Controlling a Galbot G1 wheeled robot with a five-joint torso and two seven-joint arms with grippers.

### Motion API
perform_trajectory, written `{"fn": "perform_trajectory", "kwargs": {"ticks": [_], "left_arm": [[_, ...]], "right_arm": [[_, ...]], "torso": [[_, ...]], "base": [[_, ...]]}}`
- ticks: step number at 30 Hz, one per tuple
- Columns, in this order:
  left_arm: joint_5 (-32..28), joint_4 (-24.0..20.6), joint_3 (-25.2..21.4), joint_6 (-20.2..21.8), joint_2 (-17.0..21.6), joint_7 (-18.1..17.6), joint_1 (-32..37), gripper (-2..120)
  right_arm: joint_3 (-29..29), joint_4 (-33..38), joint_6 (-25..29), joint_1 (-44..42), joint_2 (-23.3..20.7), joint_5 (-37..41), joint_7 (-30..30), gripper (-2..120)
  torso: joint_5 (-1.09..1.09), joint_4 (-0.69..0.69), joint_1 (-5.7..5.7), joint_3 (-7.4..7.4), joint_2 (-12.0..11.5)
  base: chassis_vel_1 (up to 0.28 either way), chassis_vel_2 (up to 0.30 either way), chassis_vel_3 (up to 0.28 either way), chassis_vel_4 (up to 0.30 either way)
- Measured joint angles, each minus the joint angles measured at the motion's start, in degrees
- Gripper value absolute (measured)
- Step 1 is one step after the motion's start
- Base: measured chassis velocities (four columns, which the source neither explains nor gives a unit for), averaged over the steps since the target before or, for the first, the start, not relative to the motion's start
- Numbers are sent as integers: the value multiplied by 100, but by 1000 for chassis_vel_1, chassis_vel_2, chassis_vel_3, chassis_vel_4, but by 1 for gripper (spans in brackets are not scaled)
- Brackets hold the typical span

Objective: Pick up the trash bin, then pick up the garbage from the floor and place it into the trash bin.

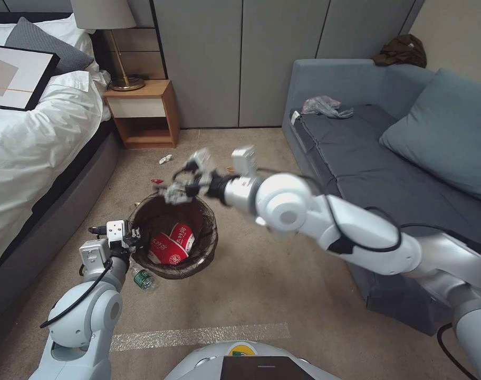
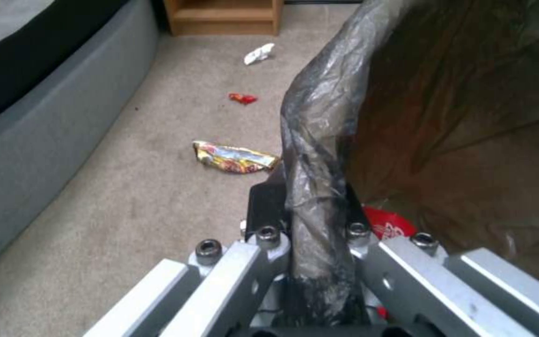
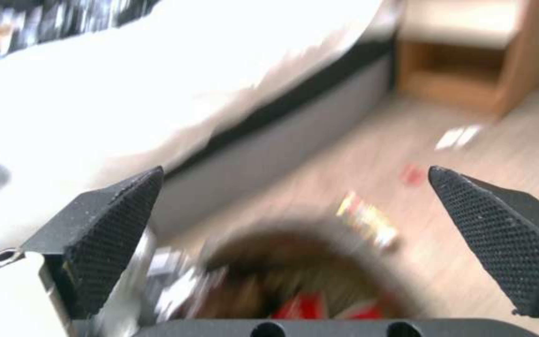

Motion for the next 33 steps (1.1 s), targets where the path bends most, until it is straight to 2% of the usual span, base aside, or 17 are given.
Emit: {"fn": "perform_trajectory", "kwargs": {"ticks": [1, 4, 6, 9, 10, 12, 13, 16, 18, 23, 25, 26, 27, 29, 30, 32, 33], "left_arm": [[0, 0, 0, 0, 0, 0, 0, 0], [-1, 0, -31, 0, 25, 4, 10, 0], [-2, 0, -41, 0, 33, 4, 11, 0], [-13, 3, -51, 0, 65, 8, 5, 0], [-13, 3, -51, 0, 65, 8, 5, 0], [-12, 4, -38, 0, 66, 5, 1, 0], [-12, 4, -30, 0, 62, 4, 2, 0], [-12, 4, -26, 0, 59, 5, 3, 0], [-13, 2, -14, 0, 49, 7, 19, 0], [-10, -2, -5, -1, 48, 25, 39, 0], [-12, -2, 6, -1, 52, 40, 48, 0], [-12, -2, 6, -1, 52, 40, 48, 0], [-12, -3, 16, -1, 66, 47, 46, 0], [-15, 9, 28, -1, 78, 54, 43, 0], [-15, 9, 28, -1, 78, 54, 43, 0], [-15, 46, 35, -1, 106, 64, 52, 0], [-22, 54, 35, -1, 113, 77, 52, 0]], "right_arm": [[0, 0, 0, 0, 0, 0, 0, 100], [895, 107, 441, -261, -476, -1049, 43, 100], [1146, 155, 496, -427, -614, -1295, 31, 100], [2497, 265, 664, -1733, -1124, -2435, -140, 100], [2497, 265, 664, -1733, -1124, -2435, -140, 100], [3771, 133, 1013, -3137, -1201, -3563, -537, 100], [4203, 91, 1127, -3676, -1136, -3993, -696, 100], [4422, 73, 1196, -3951, -1085, -4206, -784, 100], [5299, 26, 1575, -5172, -745, -5085, -1144, 100], [5745, 18, 1868, -6072, -411, -5633, -1347, 100], [5965, 5, 2093, -6774, -18, -6014, -1502, 100], [5965, 5, 2093, -6774, -18, -6014, -1502, 100], [6127, -100, 2565, -7670, 800, -6762, -1788, 100], [6241, -318, 3181, -8292, 1744, -7611, -2117, 100], [6241, -318, 3181, -8292, 1744, -7611, -2117, 100], [6271, -472, 3650, -8584, 2366, -8053, -2423, 100], [6249, -490, 3722, -8633, 2471, -8188, -2492, 100]], "torso": [[0, 0, 0, 0, 0], [0, 2, 0, 0, 0], [0, 1, 0, 0, 0], [1, 0, 0, 0, 0], [1, 0, 0, 0, 0], [2, -1, 0, 0, 0], [1, -1, 0, 0, 0], [2, -2, 0, 0, 0], [8, -4, 0, 0, 0], [-2, -2, 0, 0, 1], [-2, -4, 0, 0, 1], [-2, -4, 0, 0, 1], [5, -5, 0, -1, 1], [0, -3, 0, 0, 0], [0, -3, 0, 0, 0], [-1, 2, -1, 0, 1], [-4, 1, -1, 0, 1]], "base": [[0, 0, 0, 0], [0, 0, 0, 0], [0, 0, 0, 0], [0, 0, 0, 0], [0, 0, 0, 0], [0, 0, 0, 0], [0, 0, 0, 0], [0, 0, 0, 0], [0, 0, 0, 0], [0, 0, 0, 0], [0, 0, 0, 0], [0, 0, 0, 0], [0, 0, 0, 0], [0, 0, 0, 0], [0, 0, 0, 0], [0, 0, 0, 0], [0, 0, 0, 0]]}}
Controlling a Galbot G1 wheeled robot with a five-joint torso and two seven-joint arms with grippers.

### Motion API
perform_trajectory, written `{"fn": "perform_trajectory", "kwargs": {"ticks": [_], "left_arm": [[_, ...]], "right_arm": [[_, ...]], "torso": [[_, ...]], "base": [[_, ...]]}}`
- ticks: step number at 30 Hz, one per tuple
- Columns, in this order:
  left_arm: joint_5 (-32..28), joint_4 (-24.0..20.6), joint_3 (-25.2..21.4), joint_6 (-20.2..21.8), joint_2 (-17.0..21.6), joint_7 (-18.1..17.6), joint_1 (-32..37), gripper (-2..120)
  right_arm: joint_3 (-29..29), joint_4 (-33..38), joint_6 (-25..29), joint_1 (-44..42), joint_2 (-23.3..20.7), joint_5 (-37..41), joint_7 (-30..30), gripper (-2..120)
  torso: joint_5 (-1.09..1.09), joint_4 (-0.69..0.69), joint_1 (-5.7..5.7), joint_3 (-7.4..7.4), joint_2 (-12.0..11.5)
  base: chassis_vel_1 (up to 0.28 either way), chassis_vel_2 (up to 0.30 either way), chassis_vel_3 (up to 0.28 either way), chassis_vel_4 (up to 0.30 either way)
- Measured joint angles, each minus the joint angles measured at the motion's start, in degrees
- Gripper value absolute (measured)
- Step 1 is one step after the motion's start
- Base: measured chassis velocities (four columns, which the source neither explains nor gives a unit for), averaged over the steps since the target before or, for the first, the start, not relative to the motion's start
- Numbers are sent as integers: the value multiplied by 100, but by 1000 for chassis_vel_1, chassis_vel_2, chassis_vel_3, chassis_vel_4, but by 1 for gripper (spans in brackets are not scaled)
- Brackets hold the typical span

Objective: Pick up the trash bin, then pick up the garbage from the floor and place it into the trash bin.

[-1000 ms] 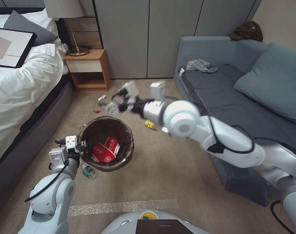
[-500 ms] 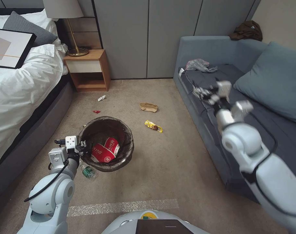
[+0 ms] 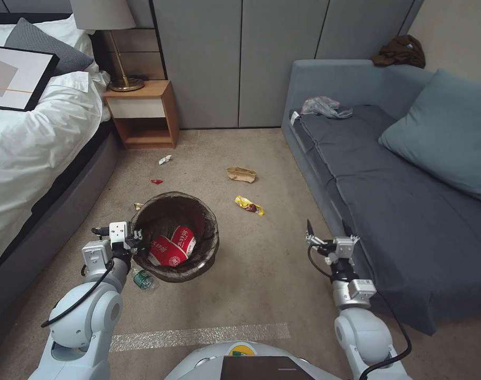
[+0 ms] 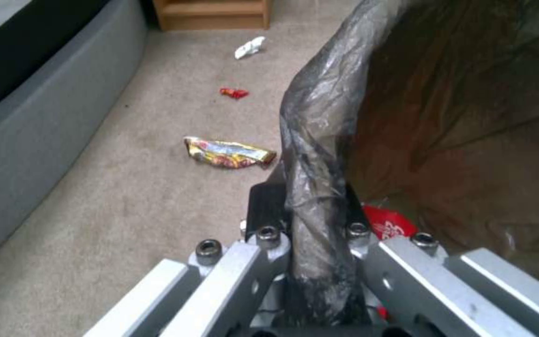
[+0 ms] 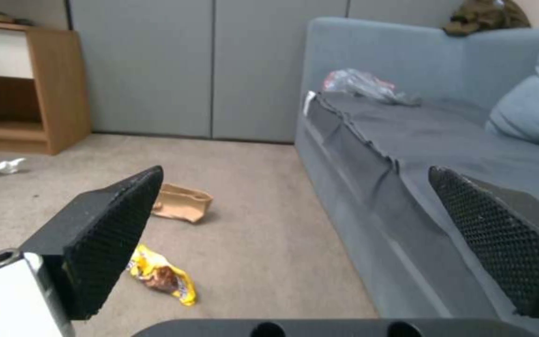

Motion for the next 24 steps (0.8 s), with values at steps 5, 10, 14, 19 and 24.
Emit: {"fn": "perform_trajectory", "kwargs": {"ticks": [5, 10, 14, 19, 24], "left_arm": [[6, 4, 21, 0, -35, 15, 51, 0], [34, -7, 48, 0, -85, 18, 70, 0], [51, -23, 40, 0, -108, 25, 75, 0], [63, -24, 23, 0, -125, 31, 92, 0], [76, -31, 11, -2, -138, 40, 85, 0]], "right_arm": [[-25, 47, 30, 167, -80, -126, -81, 100], [-20, 127, -103, 411, -191, -46, -59, 100], [-20, 145, -205, 547, -283, 54, -38, 100], [-17, 129, -240, 615, -314, 116, -30, 100], [-9, 117, -247, 635, -311, 143, -20, 100]], "torso": [[2, 0, 0, 0, 0], [2, -1, 0, 0, 0], [3, -2, 0, 0, 0], [3, -1, 0, 1, 0], [3, -1, 1, 1, -1]], "base": [[0, 0, 0, 0], [0, 0, 0, 0], [-11, 8, 16, -12], [-99, 83, 88, -85], [-144, 121, 134, -119]]}}
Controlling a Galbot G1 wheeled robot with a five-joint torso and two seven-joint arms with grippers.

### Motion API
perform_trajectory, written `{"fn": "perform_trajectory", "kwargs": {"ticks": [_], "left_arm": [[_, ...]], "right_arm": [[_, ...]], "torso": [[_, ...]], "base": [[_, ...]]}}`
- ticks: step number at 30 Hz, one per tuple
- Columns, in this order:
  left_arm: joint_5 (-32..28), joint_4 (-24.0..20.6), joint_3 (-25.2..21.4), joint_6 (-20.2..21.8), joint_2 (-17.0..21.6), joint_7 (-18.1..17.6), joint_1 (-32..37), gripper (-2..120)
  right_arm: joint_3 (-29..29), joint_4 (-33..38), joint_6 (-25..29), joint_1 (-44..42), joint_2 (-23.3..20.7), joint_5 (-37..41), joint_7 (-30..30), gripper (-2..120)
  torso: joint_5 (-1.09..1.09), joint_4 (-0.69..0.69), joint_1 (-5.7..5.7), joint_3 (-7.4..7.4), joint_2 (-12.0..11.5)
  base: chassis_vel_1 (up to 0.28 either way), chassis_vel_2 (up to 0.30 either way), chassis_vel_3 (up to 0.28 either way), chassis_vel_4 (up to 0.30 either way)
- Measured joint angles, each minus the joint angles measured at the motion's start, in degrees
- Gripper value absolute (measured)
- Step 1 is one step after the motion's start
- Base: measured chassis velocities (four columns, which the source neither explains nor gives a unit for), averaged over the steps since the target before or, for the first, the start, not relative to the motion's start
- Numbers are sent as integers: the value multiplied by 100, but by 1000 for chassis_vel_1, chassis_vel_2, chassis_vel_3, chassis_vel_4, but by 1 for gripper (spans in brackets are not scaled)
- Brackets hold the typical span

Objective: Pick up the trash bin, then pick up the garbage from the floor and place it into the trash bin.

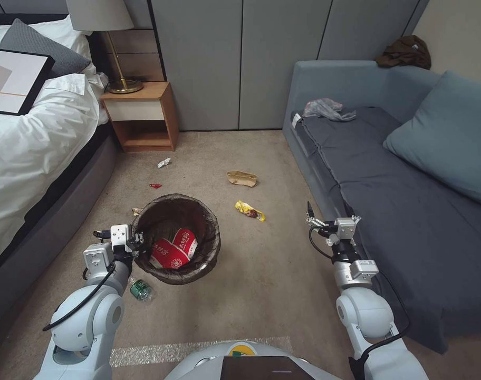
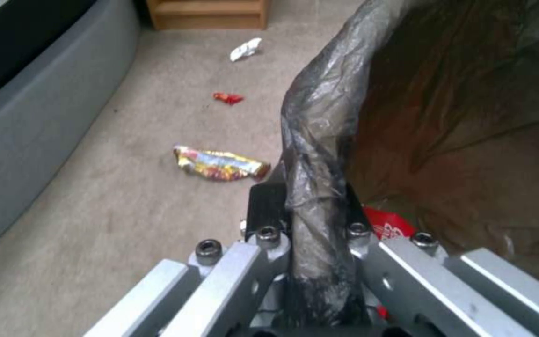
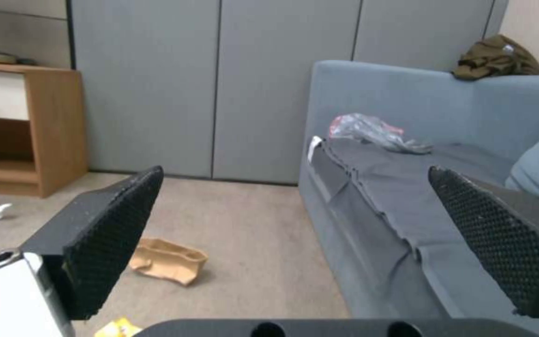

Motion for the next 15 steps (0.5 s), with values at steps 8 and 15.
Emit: {"fn": "perform_trajectory", "kwargs": {"ticks": [8, 15], "left_arm": [[17, -16, -7, -2, -19, 17, -17, 0], [19, -15, -10, -3, -18, 22, -41, 0]], "right_arm": [[22, -18, -11, 20, 31, 20, 2, 100], [-2, -39, -11, 25, 46, 17, -6, 100]], "torso": [[0, 0, 0, -1, 0], [0, -2, 0, 0, 0]], "base": [[-135, 133, 131, -134], [-190, 185, 185, -177]]}}
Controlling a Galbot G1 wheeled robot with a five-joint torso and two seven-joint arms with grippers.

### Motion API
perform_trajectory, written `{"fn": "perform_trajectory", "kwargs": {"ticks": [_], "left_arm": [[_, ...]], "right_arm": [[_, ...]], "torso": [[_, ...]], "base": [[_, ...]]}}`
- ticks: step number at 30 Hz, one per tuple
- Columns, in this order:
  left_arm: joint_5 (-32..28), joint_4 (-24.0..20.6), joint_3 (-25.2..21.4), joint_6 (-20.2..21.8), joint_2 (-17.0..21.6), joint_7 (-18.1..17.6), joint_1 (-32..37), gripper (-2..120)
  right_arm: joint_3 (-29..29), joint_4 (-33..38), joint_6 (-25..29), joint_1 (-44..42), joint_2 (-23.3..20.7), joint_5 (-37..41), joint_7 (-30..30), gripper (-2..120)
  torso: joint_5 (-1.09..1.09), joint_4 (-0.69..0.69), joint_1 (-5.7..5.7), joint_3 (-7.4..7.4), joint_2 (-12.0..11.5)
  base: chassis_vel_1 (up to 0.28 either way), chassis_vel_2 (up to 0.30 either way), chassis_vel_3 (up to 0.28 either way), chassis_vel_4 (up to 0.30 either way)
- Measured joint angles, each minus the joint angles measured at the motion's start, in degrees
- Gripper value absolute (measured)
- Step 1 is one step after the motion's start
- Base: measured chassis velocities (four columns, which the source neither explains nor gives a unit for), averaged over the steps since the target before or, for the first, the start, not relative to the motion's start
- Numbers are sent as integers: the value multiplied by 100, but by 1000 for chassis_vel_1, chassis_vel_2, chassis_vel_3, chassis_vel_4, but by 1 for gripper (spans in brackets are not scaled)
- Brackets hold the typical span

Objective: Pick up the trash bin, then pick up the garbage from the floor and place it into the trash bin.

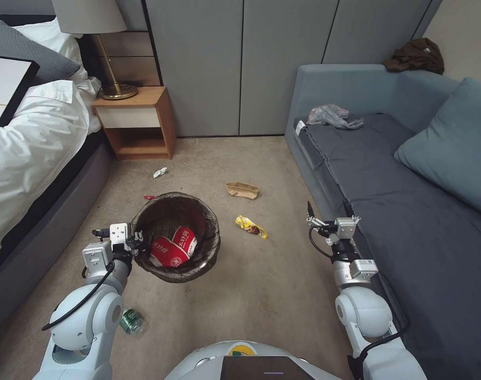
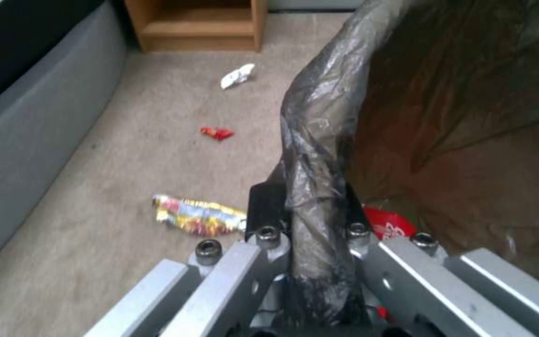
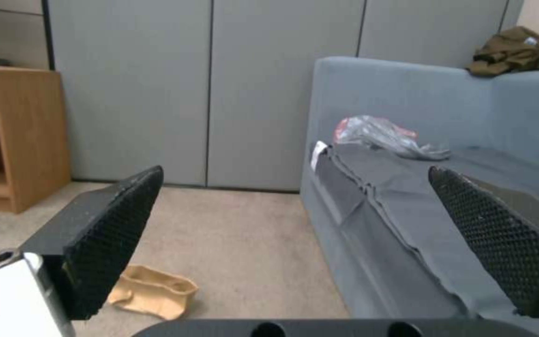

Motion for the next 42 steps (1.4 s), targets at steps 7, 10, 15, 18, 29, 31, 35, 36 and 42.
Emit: {"fn": "perform_trajectory", "kwargs": {"ticks": [7, 10, 15, 18, 29, 31, 35, 36, 42], "left_arm": [[1, 14, 0, 0, -8, -2, -2, 0], [1, 14, 1, 0, -11, -2, 3, 0], [-1, 14, -3, 0, -3, -2, -10, 0], [-2, 14, -5, 0, 0, -2, -16, 0], [-7, 21, -12, 2, 6, 0, -23, 0], [-8, 22, -12, 2, 3, 2, -22, 0], [-9, 25, -13, 3, -1, 4, -21, 0], [-8, 31, -18, 3, -1, 4, -22, 0], [-9, 47, -29, 0, 1, 4, -23, 0]], "right_arm": [[-4, -12, -2, 0, -16, -2, -4, 100], [-11, -17, -7, 4, -22, -4, -6, 100], [-28, -23, -13, 19, -23, -7, -10, 100], [-37, -33, -14, 20, -21, -11, -10, 100], [-54, -48, -15, 28, -36, -15, -14, 100], [-57, -50, -15, 29, -37, -16, -15, 100], [-67, -62, -9, 30, -38, -26, -18, 100], [-81, -68, 17, 32, -34, -25, -21, 100], [-148, 14, -43, 5, -69, -26, -72, 100]], "torso": [[0, 3, 0, 0, 0], [0, 0, 0, -1, 0], [-1, 1, 0, -1, 0], [0, 2, 0, -1, 0], [0, 3, 0, 0, 0], [-1, 2, 0, -1, 0], [0, 0, 0, -1, 0], [-1, 1, 0, -1, 0], [-1, 3, 1, 1, 0]], "base": [[-177, 176, 187, -168], [-168, 155, 162, -170], [-172, 158, 165, -166], [-165, 170, 175, -163], [-189, 179, 180, -182], [-206, 180, 189, -179], [-190, 175, 174, -196], [-183, 184, 204, -190], [-169, 167, 170, -179]]}}
